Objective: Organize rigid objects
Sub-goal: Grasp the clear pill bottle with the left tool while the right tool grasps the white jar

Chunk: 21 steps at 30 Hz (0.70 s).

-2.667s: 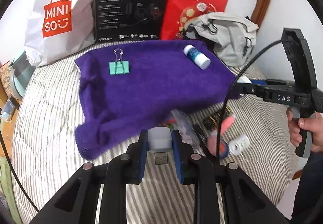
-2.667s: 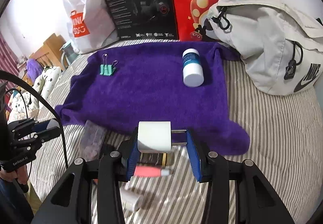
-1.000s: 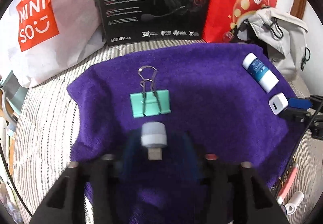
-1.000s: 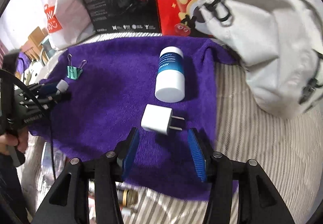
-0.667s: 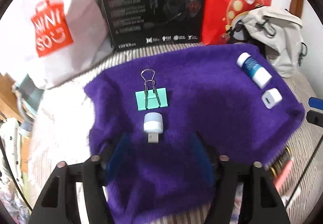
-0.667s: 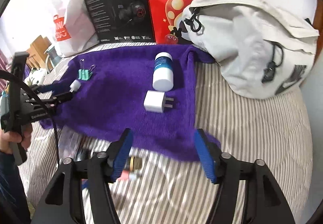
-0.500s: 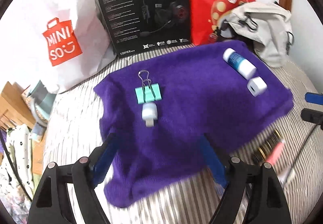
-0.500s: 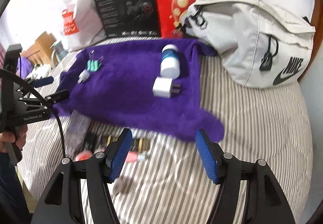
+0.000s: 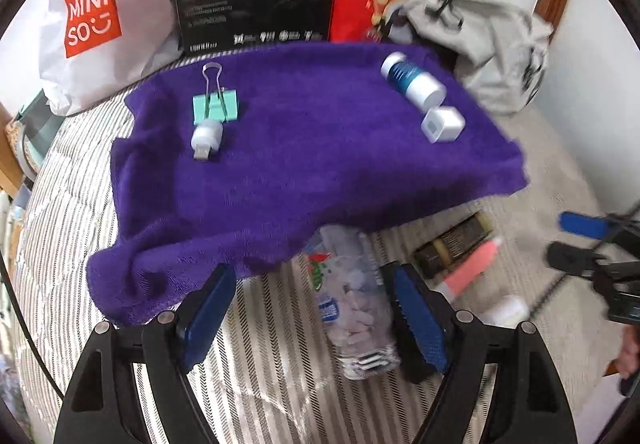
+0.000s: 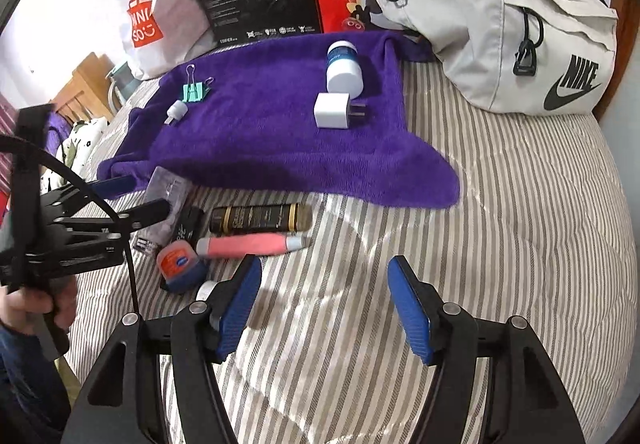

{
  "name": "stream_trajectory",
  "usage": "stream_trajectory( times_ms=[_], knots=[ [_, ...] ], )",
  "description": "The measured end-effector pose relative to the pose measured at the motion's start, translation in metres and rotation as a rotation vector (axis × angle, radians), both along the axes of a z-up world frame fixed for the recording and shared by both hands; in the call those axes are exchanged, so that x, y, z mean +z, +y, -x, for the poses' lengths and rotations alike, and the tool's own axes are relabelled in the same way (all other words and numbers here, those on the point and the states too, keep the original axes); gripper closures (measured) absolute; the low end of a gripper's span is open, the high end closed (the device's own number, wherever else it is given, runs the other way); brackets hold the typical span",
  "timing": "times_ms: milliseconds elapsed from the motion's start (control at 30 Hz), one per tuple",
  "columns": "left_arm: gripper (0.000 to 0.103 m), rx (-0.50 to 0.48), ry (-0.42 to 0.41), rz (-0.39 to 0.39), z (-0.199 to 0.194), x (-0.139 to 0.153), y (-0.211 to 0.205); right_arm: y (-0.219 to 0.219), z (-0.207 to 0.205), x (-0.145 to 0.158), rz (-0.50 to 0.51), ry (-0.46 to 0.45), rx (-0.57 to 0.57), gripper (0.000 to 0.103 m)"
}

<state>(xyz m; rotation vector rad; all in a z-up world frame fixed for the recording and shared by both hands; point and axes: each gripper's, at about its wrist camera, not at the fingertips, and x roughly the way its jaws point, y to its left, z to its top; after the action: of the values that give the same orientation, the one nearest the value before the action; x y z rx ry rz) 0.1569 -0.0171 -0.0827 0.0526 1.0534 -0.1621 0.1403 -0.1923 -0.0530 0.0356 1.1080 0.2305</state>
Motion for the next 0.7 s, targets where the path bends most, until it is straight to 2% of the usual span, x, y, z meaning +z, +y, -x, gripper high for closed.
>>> stream_trajectory(
  times_ms=[167,300,433,467,600,633,700],
  knots=[
    [0.028,-0.001,0.006,-0.035,0.004,-0.013,0.004,-0.001,0.004,-0.007,0.016,0.018,-0.003,0.038],
    [0.03,-0.003,0.007,-0.015,0.008,-0.015,0.012,0.0,0.001,-0.01,0.002,0.02,-0.001,0.038],
    [0.039,-0.033,0.001,-0.063,0.005,-0.019,0.001,0.007,-0.001,-0.011,-0.004,0.015,0.011,0.038],
    [0.046,-0.041,-0.007,-0.062,0.005,-0.018,0.0,0.008,-0.002,-0.011,-0.007,0.015,0.012,0.038],
    [0.055,-0.044,-0.027,-0.043,0.002,-0.017,-0.002,0.018,-0.005,-0.014,-0.019,0.017,0.024,0.038],
    [0.061,-0.052,-0.033,-0.038,0.001,-0.017,-0.003,0.021,-0.005,-0.015,-0.022,0.02,0.035,0.038],
    [0.061,-0.054,-0.04,-0.039,0.002,-0.016,-0.003,0.026,0.0,-0.013,-0.038,0.021,0.063,0.038]
  ],
)
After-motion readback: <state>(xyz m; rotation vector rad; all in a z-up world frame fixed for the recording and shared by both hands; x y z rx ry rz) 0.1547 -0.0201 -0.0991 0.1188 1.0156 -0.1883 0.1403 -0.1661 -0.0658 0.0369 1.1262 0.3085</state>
